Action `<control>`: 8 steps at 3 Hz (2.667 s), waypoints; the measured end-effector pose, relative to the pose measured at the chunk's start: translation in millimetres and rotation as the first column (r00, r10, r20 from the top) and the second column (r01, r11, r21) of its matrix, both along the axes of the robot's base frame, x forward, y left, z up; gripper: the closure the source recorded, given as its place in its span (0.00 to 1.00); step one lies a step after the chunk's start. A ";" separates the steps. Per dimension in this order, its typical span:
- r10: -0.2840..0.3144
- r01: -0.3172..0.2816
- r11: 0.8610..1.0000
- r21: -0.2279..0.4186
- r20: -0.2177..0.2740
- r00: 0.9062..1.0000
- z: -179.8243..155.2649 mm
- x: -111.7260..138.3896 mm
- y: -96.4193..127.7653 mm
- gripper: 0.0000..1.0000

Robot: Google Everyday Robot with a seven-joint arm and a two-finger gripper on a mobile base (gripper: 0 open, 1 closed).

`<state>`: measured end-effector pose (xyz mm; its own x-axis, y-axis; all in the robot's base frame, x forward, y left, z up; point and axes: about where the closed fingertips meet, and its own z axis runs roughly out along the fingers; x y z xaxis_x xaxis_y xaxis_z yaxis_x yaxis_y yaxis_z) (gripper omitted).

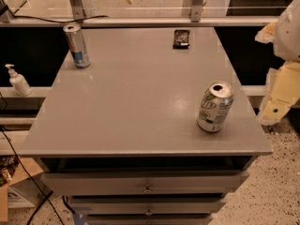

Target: Knock redbull can over

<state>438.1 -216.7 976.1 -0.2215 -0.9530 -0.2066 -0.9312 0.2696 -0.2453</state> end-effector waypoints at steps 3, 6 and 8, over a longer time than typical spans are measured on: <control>0.075 -0.078 0.991 0.108 0.032 0.997 4.6 8.9 30.0 0.00; 0.241 -0.257 0.887 0.385 0.091 0.966 6.2 95.8 135.9 0.00; 0.245 -0.250 0.858 0.449 0.071 0.967 -6.4 143.6 167.5 0.00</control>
Offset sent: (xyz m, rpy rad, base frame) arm 0.0024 0.0060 0.0016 0.0530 -0.0044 0.0187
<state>581.8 -49.2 969.7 0.0144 -0.7780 -0.6281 -0.9799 0.1141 -0.1638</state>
